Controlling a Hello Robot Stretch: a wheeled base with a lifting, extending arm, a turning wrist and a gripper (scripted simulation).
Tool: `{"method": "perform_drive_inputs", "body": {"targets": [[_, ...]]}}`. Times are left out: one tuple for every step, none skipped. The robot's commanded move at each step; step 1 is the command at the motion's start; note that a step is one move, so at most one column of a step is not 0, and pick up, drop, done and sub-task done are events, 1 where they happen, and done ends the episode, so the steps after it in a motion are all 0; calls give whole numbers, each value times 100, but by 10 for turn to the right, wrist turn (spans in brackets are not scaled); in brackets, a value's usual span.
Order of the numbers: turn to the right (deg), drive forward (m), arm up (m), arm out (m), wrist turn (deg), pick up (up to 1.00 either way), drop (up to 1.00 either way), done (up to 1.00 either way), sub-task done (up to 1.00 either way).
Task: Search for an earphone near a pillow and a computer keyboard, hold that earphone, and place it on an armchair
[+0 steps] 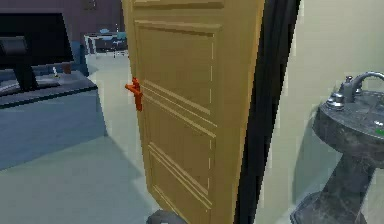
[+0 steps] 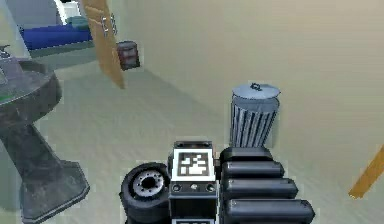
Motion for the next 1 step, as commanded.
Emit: {"method": "perform_drive_inputs", "body": {"targets": [[180,0,0,0,0,0,0,0,0]]}}
